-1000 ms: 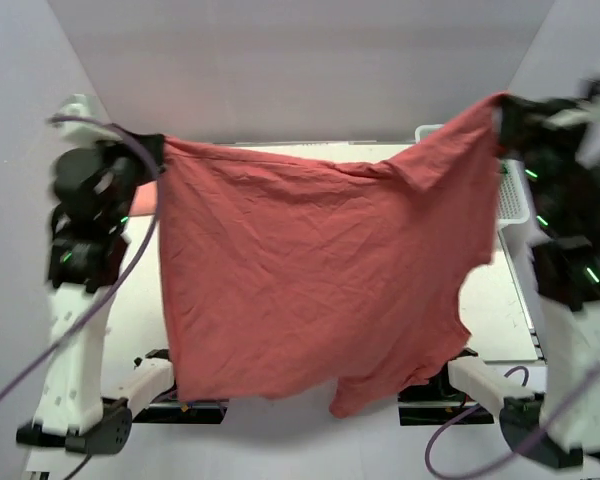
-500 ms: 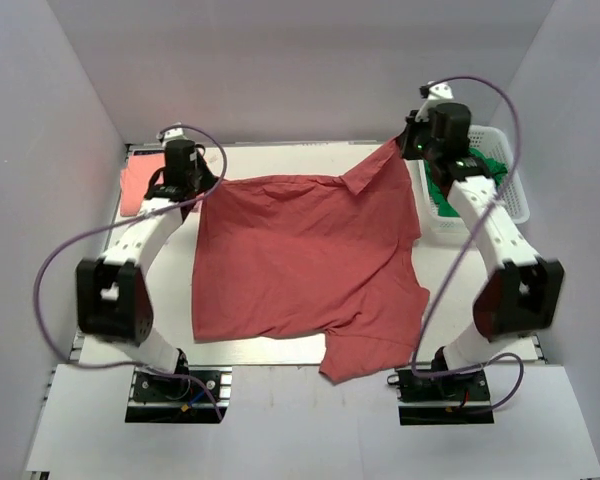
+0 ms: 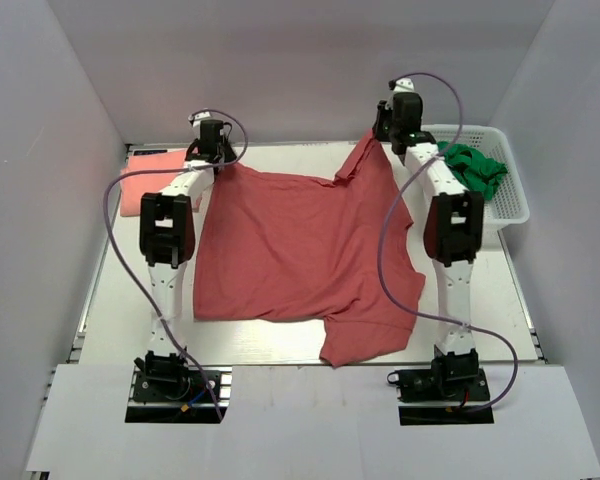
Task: Fold and stack the t-shirts
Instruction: Flatten out the tshirt
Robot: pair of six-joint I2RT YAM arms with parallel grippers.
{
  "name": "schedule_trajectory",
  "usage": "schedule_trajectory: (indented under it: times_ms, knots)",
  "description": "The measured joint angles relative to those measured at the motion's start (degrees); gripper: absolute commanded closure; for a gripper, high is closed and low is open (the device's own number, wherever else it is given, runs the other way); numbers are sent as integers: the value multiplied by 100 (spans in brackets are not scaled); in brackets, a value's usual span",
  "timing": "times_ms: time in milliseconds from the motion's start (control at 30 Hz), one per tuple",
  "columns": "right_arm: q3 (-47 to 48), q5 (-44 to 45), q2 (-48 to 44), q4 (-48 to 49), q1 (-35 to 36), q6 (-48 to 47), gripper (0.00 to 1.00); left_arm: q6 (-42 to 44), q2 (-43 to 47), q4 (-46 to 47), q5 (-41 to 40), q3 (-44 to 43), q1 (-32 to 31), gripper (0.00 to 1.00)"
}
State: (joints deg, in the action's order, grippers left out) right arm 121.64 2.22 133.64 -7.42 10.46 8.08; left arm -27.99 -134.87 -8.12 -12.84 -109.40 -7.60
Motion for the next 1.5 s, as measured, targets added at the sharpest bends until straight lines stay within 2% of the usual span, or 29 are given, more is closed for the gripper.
schedule_trajectory:
  times_ms: [33,67,167,300,467,633,733,867,1000,1067,1167,1333,1500]
  knots:
    - [280,50,280,59,0,50,46,52,-221,-94,-33,-321,0,0]
    - [636,85,614,94,-2,66,10,24,-485,-295,-66,-765,0,0]
    - [953,103,1088,177,-4,39,10,35,-903,-511,39,-1526,0,0]
    - [234,-11,739,120,17,-92,10,39,-588,-514,339,-1246,2,0]
    - [-485,-431,-501,-321,122,-157,10,103,256,-564,531,-643,-31,0]
    - [-1851,-898,-2487,-280,417,85,10,138,1075,-828,861,-214,-120,0]
    - [-3049,-1038,-3556,-269,632,323,10,70,1672,-1038,935,632,-203,0]
    - [-4636,-1005,-4347,-407,673,717,10,-144,2562,-1178,1014,2430,-302,0]
    - [-5906,-940,-4485,-693,601,1139,10,-420,3434,-1202,1180,4251,-328,0]
    - [-6367,-944,-4489,-769,577,1300,10,-511,3657,-1196,1287,4728,-326,0]
    - [-6773,-1029,-4489,-796,570,1484,10,-605,3834,-1067,1429,5086,-323,0]
    - [-6837,-1158,-4439,-761,560,1685,10,-780,3864,-988,1541,5353,-260,0]
    - [-7143,-955,-4413,-767,479,1812,10,-1091,3967,-1276,1154,5475,-173,0]
